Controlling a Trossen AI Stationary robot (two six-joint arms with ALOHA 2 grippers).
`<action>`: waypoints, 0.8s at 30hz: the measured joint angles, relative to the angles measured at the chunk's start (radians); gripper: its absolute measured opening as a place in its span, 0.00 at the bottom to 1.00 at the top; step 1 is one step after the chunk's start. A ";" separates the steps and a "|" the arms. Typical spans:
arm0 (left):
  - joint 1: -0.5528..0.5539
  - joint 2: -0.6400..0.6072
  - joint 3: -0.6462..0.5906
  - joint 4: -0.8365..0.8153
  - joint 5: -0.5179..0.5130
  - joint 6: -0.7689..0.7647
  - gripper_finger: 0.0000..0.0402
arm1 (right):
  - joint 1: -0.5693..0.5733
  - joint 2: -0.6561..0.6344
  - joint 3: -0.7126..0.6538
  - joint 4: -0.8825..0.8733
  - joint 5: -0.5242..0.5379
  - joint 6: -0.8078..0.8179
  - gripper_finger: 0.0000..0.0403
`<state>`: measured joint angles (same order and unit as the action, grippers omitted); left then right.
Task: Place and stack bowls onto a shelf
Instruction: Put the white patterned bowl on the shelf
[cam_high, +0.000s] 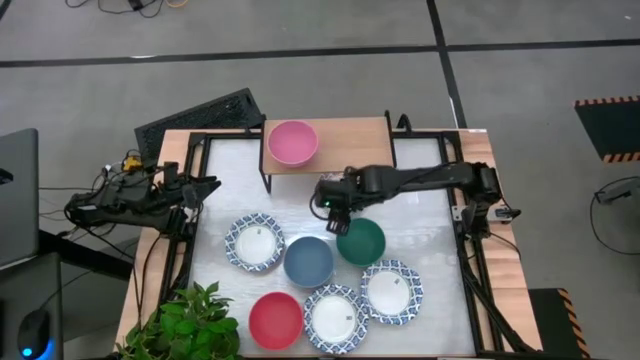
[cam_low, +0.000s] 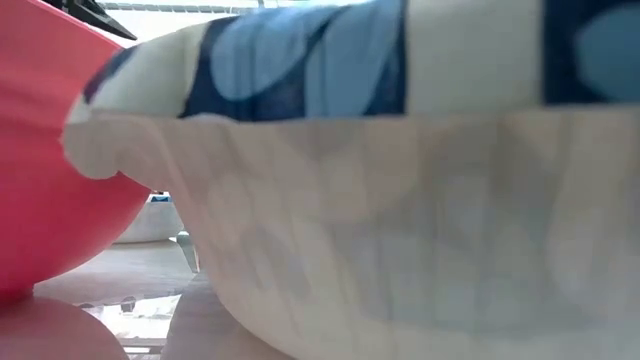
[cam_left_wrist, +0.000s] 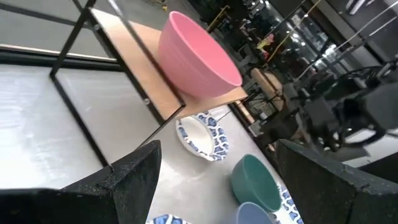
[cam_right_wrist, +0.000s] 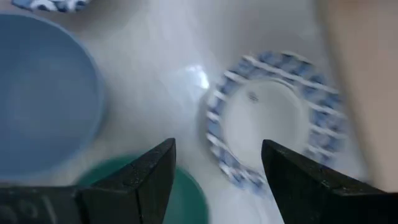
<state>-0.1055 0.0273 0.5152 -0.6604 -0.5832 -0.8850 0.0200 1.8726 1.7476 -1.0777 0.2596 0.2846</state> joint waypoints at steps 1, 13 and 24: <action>0.000 0.000 0.000 -0.008 0.000 -0.007 0.75 | -0.001 0.001 -0.033 0.047 0.000 0.004 0.66; 0.000 0.000 0.000 -0.014 0.011 -0.019 0.75 | -0.002 0.001 -0.281 0.304 0.001 0.029 0.66; 0.000 0.000 0.000 -0.043 -0.007 -0.021 0.75 | -0.042 0.001 -0.416 0.408 0.002 0.022 0.66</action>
<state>-0.1054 0.0273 0.5152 -0.7035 -0.5901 -0.9058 -0.0219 1.8736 1.3313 -0.6697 0.2615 0.3061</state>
